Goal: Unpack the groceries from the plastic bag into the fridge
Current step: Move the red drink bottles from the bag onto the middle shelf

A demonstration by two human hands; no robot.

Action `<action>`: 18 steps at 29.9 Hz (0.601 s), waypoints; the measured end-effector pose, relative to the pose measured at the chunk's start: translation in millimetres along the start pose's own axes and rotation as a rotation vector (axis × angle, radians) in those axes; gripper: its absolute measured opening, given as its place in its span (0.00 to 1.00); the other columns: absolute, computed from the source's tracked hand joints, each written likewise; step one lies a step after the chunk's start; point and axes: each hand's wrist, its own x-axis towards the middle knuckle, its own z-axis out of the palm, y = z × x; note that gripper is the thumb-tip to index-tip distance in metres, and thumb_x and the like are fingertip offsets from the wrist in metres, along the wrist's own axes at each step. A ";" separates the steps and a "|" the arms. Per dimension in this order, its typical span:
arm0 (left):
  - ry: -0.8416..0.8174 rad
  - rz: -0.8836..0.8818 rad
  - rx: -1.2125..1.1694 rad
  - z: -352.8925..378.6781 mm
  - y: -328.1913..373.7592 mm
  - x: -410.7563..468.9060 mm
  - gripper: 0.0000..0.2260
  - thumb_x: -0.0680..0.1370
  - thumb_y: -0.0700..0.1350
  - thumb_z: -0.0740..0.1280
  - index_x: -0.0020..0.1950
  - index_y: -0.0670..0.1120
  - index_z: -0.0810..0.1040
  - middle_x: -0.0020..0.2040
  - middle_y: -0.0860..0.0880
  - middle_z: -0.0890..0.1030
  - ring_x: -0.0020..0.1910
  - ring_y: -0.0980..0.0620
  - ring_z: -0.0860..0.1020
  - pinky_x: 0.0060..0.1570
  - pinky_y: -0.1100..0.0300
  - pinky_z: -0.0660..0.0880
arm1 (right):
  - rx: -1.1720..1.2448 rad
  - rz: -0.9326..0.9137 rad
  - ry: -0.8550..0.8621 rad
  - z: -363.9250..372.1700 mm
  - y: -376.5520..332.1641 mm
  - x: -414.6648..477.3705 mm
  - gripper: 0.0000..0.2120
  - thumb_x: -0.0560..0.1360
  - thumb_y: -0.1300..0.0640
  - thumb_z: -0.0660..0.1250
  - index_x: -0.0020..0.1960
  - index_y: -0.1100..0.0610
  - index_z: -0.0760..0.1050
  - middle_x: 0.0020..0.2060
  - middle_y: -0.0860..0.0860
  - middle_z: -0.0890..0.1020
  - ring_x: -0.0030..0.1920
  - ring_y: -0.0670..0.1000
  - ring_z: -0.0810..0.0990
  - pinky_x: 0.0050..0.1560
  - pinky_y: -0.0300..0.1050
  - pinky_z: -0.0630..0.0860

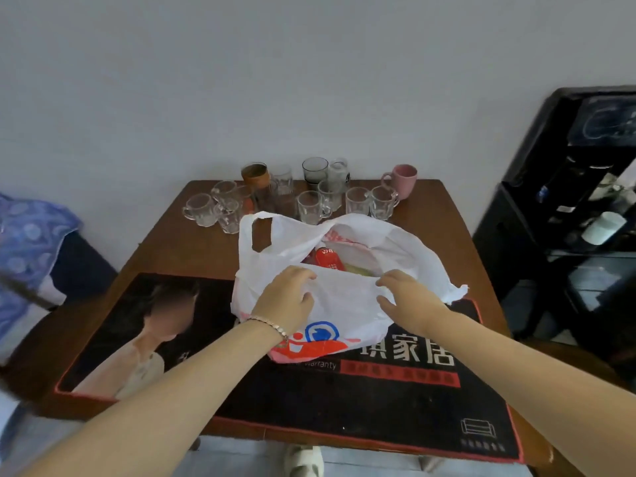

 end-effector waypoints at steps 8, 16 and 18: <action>-0.277 0.328 0.334 32.0 -33.2 81.1 0.17 0.81 0.50 0.54 0.69 0.52 0.69 0.69 0.50 0.71 0.71 0.50 0.65 0.73 0.48 0.53 | 0.061 0.028 -0.097 41.3 5.7 43.4 0.14 0.81 0.53 0.54 0.54 0.60 0.75 0.45 0.51 0.80 0.51 0.55 0.77 0.52 0.43 0.69; -0.608 0.351 0.286 65.3 -77.5 69.7 0.22 0.80 0.55 0.55 0.29 0.47 0.65 0.33 0.48 0.74 0.35 0.50 0.72 0.36 0.60 0.61 | 0.201 0.384 -0.279 82.7 17.0 18.8 0.16 0.80 0.46 0.54 0.52 0.52 0.78 0.48 0.49 0.80 0.47 0.46 0.79 0.53 0.38 0.75; -0.618 0.312 0.240 65.7 -81.3 69.3 0.23 0.80 0.56 0.55 0.27 0.49 0.61 0.27 0.51 0.67 0.34 0.53 0.70 0.37 0.61 0.62 | 0.232 0.364 -0.116 80.5 9.2 30.2 0.11 0.78 0.49 0.60 0.53 0.53 0.78 0.49 0.46 0.77 0.46 0.45 0.77 0.53 0.37 0.75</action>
